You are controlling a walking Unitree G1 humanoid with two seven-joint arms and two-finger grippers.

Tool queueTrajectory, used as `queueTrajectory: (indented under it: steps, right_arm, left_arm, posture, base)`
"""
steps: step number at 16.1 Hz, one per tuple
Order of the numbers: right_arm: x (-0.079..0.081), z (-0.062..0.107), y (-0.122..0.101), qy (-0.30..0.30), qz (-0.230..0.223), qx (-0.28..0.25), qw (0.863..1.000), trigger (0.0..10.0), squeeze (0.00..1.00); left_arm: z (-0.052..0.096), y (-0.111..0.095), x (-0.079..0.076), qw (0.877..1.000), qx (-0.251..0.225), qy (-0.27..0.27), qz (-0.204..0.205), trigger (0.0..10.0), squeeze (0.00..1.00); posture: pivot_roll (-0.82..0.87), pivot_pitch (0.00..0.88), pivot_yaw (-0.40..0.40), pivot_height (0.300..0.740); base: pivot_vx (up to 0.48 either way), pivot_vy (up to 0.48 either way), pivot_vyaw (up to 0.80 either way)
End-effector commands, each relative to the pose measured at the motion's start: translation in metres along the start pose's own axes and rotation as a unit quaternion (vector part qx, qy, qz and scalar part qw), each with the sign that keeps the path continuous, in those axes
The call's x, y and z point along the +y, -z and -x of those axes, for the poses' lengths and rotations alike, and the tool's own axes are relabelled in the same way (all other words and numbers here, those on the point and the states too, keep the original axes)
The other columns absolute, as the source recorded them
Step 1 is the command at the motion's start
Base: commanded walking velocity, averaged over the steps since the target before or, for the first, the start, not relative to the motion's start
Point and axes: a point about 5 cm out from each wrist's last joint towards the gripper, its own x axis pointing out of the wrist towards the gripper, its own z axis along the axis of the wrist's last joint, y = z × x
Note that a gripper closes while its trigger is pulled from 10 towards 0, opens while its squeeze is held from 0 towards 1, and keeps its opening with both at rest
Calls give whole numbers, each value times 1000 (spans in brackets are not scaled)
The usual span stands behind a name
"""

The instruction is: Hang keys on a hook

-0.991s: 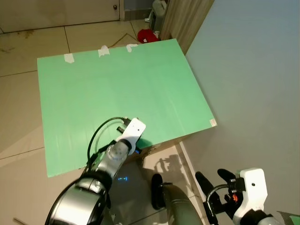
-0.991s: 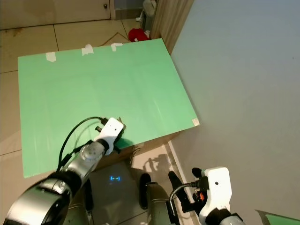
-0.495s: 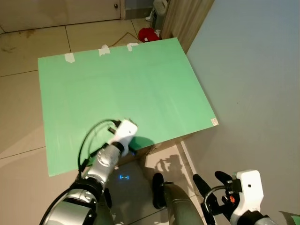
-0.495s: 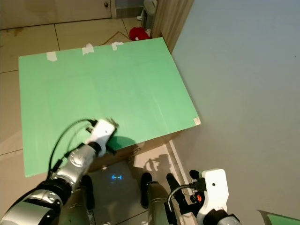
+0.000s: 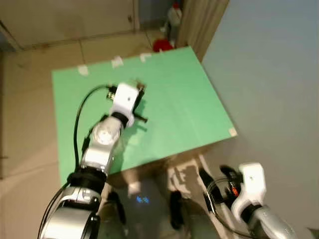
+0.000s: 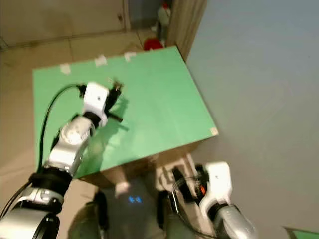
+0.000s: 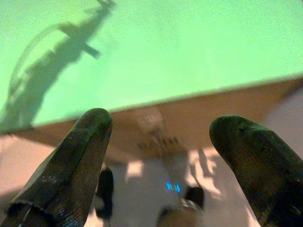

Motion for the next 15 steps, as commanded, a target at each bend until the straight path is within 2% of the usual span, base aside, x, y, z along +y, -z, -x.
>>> queueTrajectory:
  steps: [1,3,4,5,8,9,12,14,15]
  right_arm:
    - [-2,-3,8,4,0,11,1000,10000,0]
    - [-2,-21,2,-1,3,-10,1000,10000,0]
    - [-2,-22,2,-3,4,-12,1000,10000,0]
    - [-3,-31,0,-6,6,-21,1000,10000,0]
    - [-1,-50,-21,-20,6,-63,998,10000,0]
    - [0,-51,-23,-22,7,-67,997,10000,0]
    - [-7,-54,-24,-18,15,-72,997,10000,0]
    - [-8,-55,-23,-14,15,-74,997,10000,0]
    - [-9,-56,-21,-5,10,-76,997,10000,0]
  left_arm:
    - [4,2,-6,1000,6,19,5,0,0]
    - [11,-16,-4,999,-43,6,-8,0,0]
    - [12,-18,-3,999,-50,2,-7,0,0]
    - [13,-26,-3,998,-69,-7,3,0,0]
    - [12,-35,-8,997,-79,12,-14,0,0]
    - [12,-35,-8,997,-78,12,-13,0,0]
    - [16,-21,-2,999,-37,-8,-11,0,0]
    - [27,-1,-2,1000,11,-10,17,0,0]
    - [43,23,-5,996,64,-15,55,0,0]
  posture:
    - [-185,155,-38,740]
    - [-149,113,-28,740]
    - [-149,113,-28,740]
    - [-116,60,-15,740]
    - [-110,31,-12,740]
    - [-110,31,-12,740]
    - [-112,5,-12,740]
    - [-111,0,-8,740]
    - [-106,0,1,740]
  base:
    - [0,0,0]
    - [0,0,0]
    - [0,0,0]
    - [0,0,0]
    - [0,0,0]
    - [0,0,0]
    - [0,0,0]
    - [0,0,0]
    - [0,0,0]
